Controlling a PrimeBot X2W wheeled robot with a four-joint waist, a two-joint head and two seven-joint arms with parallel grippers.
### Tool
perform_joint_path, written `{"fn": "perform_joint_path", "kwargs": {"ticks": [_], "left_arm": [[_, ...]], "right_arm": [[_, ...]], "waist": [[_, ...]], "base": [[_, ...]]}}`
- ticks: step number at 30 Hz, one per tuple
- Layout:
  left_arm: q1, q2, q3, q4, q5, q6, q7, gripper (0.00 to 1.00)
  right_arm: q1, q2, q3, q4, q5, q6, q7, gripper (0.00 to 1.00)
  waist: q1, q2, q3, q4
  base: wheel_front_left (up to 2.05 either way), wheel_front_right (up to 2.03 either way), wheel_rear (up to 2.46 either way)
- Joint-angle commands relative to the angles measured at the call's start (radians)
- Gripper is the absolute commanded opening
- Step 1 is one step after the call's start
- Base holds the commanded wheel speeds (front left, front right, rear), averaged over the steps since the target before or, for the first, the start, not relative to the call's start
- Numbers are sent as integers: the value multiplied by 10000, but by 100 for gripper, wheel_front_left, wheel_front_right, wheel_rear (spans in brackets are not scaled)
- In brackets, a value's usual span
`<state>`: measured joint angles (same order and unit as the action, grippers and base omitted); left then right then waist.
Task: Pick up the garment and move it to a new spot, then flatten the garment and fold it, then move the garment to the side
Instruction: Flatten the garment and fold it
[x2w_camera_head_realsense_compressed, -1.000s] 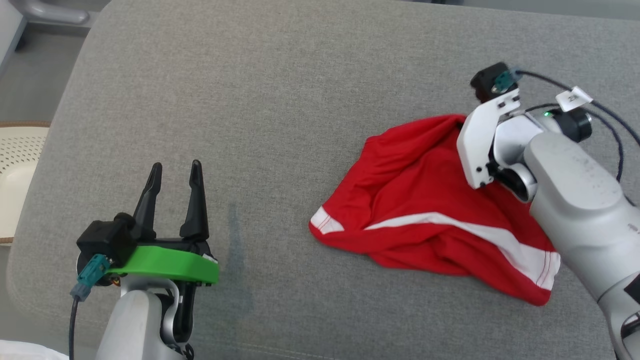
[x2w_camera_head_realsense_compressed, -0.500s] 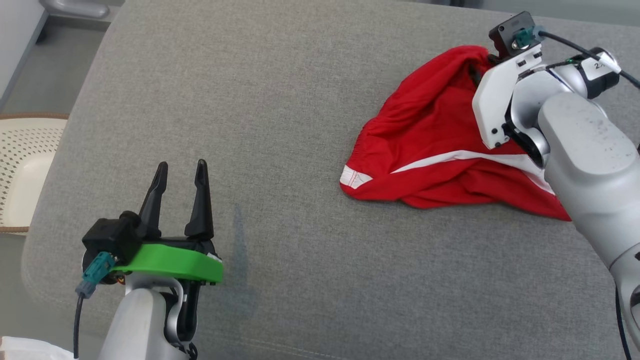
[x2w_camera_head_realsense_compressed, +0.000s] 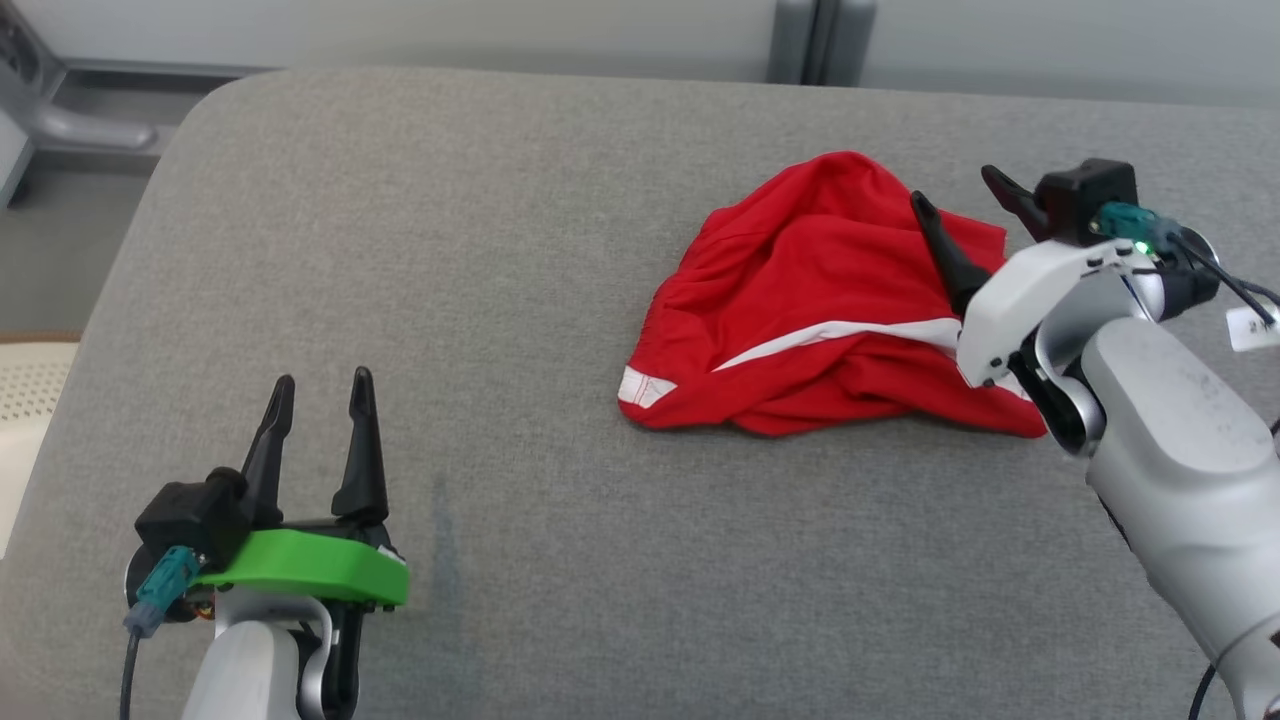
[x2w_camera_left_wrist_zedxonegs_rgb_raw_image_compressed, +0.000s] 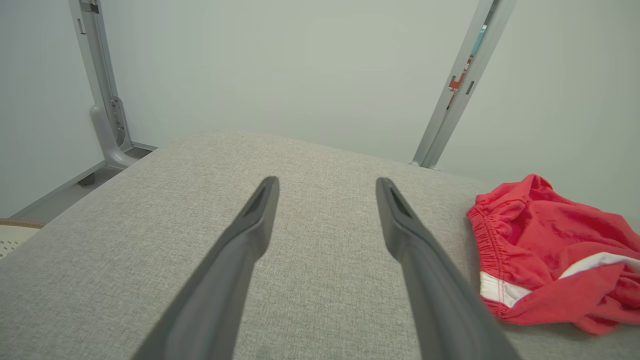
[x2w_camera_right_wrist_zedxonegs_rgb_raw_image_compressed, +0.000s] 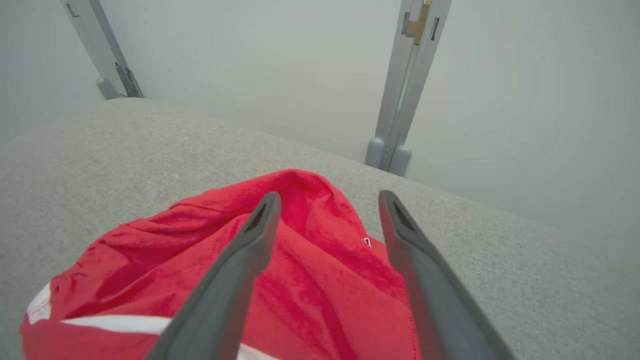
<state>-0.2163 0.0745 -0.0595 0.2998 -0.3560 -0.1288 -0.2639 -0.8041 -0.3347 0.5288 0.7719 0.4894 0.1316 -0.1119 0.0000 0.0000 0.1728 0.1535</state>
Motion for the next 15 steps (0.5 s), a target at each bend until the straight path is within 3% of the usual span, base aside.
{"fn": "perform_joint_path", "kwargs": {"ticks": [1,6,12,15], "left_arm": [[219,68,124,49,110,-25,2,100],[557,137,423,90,253,-25,2,100],[968,142,640,99,557,-24,2,100],[1109,125,705,137,718,-24,2,100]], "right_arm": [[524,-100,-268,-312,-97,-19,-397,100],[2088,-59,-1651,-1630,-518,-19,-1215,100],[4146,627,-3443,-3376,-1496,-18,-1406,100],[4922,1009,-3874,-3996,-1808,-18,-1293,100]], "waist": [[0,0,-724,-709],[0,0,-1112,-1139],[0,0,-1488,-1607],[0,0,-1664,-1738]], "base": [[0,0,0],[0,0,0],[0,0,0],[0,0,0]]}}
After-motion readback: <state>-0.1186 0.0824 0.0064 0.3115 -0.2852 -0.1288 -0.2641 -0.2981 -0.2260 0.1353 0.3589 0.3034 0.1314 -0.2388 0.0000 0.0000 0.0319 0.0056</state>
